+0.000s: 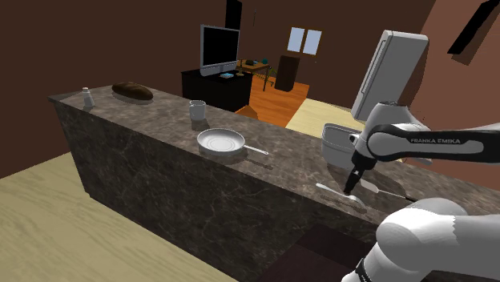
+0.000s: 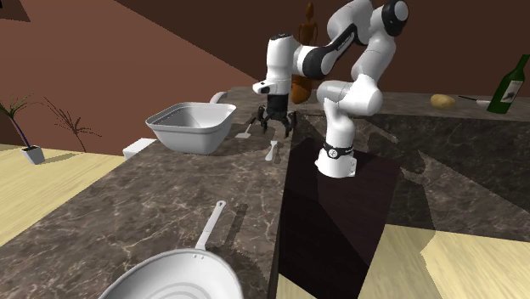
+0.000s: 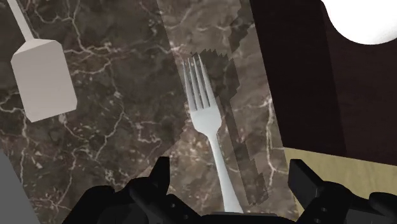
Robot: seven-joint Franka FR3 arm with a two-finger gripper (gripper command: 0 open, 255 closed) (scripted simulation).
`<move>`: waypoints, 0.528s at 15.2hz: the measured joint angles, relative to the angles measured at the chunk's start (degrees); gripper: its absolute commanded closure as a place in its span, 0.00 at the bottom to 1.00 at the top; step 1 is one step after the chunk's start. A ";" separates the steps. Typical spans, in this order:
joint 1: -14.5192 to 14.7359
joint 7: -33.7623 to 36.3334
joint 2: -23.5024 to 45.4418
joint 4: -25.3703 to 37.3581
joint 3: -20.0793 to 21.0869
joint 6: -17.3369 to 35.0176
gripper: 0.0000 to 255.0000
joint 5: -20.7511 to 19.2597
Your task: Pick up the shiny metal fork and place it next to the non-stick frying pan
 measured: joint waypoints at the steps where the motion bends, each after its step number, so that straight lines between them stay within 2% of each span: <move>1: -0.87 -1.36 1.11 -0.60 -1.52 1.74 0.00 -1.65; 8: -1.78 -2.25 8.00 -2.92 -5.84 10.90 0.00 -6.11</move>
